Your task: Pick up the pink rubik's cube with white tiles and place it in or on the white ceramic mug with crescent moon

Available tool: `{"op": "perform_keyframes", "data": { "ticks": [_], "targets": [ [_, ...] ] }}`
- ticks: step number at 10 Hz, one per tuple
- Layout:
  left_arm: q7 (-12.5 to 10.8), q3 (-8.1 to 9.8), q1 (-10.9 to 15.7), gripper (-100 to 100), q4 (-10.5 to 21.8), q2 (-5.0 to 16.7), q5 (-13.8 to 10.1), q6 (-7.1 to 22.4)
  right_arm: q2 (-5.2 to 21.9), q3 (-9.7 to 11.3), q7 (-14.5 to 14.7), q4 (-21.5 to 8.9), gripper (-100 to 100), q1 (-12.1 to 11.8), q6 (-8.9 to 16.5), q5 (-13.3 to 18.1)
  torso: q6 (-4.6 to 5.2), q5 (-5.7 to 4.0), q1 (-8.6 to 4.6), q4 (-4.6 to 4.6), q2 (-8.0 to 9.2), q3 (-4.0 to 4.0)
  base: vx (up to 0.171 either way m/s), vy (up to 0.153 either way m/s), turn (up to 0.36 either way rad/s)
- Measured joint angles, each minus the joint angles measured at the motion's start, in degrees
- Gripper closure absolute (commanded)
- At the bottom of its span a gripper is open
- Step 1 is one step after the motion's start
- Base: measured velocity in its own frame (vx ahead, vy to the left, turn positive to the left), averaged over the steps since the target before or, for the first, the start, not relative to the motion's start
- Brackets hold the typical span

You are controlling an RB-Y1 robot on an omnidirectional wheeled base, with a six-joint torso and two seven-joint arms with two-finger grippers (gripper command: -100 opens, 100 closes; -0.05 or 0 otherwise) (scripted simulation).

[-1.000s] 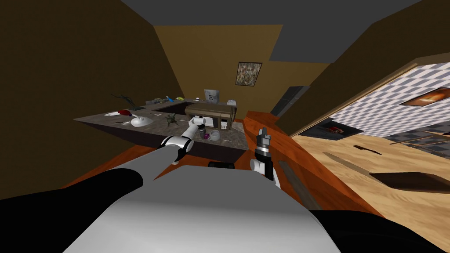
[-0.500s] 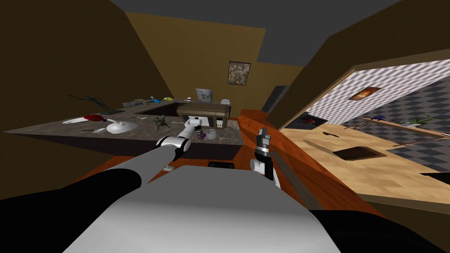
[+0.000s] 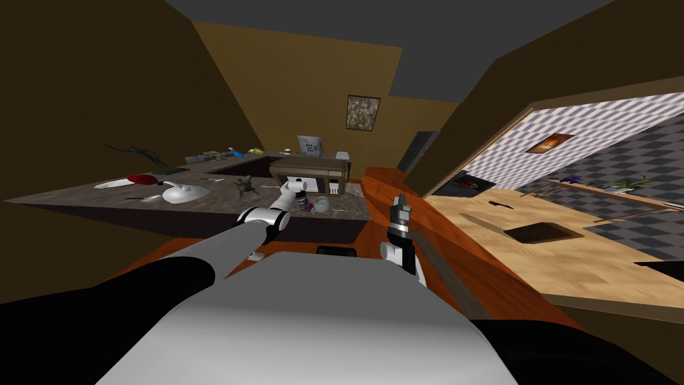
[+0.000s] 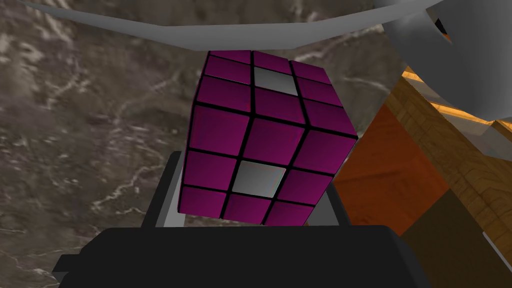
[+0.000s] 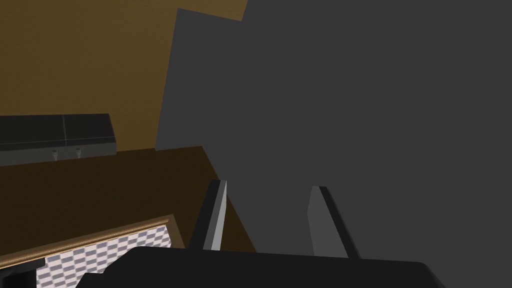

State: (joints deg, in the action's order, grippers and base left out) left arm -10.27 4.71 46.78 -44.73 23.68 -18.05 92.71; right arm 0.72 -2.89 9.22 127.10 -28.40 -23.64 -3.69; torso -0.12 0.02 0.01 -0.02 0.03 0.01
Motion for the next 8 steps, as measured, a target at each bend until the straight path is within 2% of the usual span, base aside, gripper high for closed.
{"op": "perform_keyframes", "data": {
  "ticks": [1,2,4,5,8],
  "targets": [
    [-0.01,0.0,0.0,0,0.0,0.0,0.0,0.0,0.0,0.0,0.0,0.0,0,0.0,0.0,0.0,0.01,0.0,0.0,0.0,0.0,0.0,0.0,0.0,0.0],
    [-0.01,0.0,-0.01,100,0.0,0.0,0.0,0.0,0.0,0.0,0.0,0.0,0,0.0,0.0,0.0,0.01,0.0,0.0,0.0,0.0,0.0,0.032,-0.011,0.249],
    [0.14,-0.74,0.0,100,-2.15,-0.8,-0.1,1.54,0.0,-0.01,0.0,0.0,0,-0.01,0.0,0.0,-0.11,-0.03,-0.04,0.0,-0.1,-0.04,0.063,-0.023,0.313],
    [0.38,-1.45,1.01,100,-1.89,-1.5,-0.1,2.03,0.0,-0.01,0.0,0.0,0,-0.02,0.0,0.0,-0.11,-0.05,-0.08,-0.01,-0.23,-0.11,0.085,-0.026,0.194],
    [0.52,-2.93,1.28,100,-4.92,-3.17,-0.17,4.22,0.0,0.0,0.0,0.0,0,-0.01,0.0,0.0,-0.01,-0.03,-0.09,-0.02,-0.17,-0.09,0.047,-0.017,0.149]
  ]
}}
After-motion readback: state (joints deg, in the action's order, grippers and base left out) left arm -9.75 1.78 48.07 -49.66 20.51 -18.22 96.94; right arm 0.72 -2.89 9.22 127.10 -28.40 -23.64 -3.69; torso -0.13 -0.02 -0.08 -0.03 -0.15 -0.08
